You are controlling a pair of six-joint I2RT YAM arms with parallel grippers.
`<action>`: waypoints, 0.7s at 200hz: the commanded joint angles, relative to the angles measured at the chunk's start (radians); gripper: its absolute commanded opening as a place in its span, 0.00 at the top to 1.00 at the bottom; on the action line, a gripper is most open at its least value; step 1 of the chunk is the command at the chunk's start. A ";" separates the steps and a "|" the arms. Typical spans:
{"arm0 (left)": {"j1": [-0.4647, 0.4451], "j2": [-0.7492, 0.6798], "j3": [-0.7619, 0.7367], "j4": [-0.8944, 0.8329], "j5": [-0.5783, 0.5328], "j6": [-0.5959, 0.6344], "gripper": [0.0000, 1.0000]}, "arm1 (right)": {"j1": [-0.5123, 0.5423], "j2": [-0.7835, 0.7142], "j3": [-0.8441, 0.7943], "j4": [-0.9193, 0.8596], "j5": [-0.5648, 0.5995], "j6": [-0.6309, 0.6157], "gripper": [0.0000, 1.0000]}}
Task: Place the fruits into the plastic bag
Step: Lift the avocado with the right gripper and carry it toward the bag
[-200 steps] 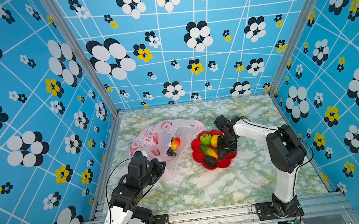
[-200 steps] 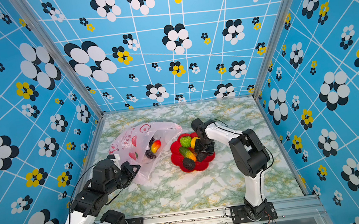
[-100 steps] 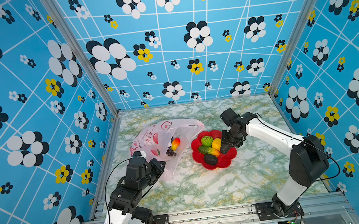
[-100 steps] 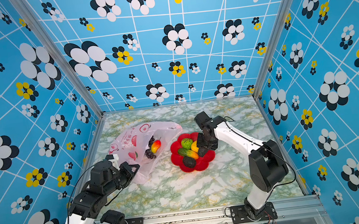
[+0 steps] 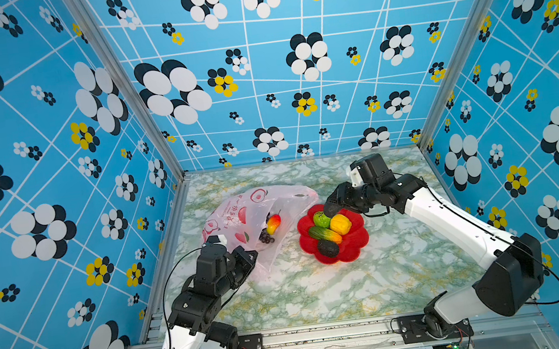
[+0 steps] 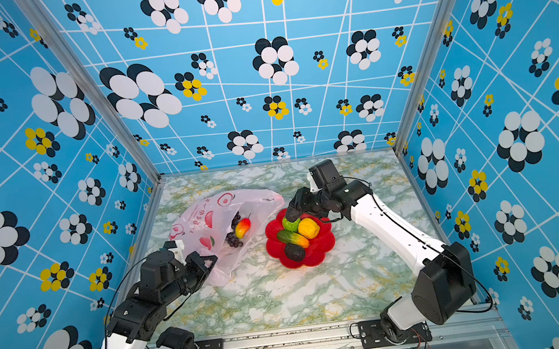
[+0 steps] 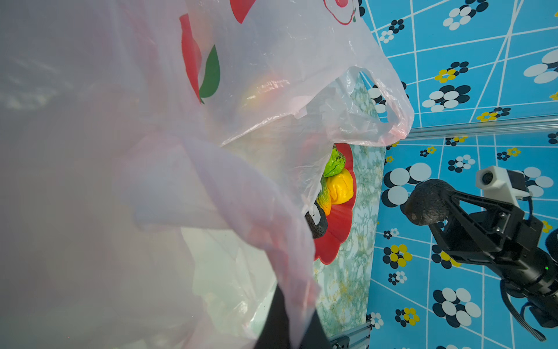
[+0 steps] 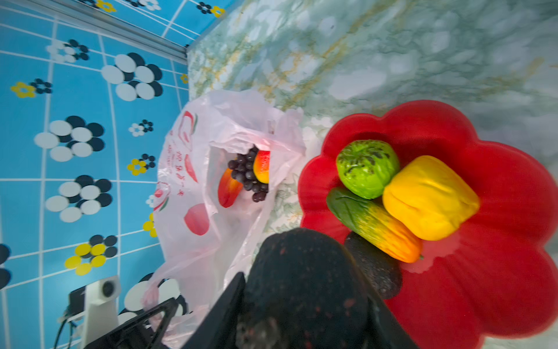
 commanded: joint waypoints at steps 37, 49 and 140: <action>0.008 -0.007 0.037 0.019 -0.005 -0.008 1.00 | 0.087 0.129 0.120 0.181 -0.157 0.025 0.71; 0.007 -0.014 0.036 0.015 -0.007 -0.008 1.00 | 0.107 0.168 0.147 0.180 -0.164 0.022 0.71; 0.008 -0.050 0.021 0.001 -0.010 -0.011 1.00 | 0.213 0.455 0.320 0.160 -0.208 0.047 0.73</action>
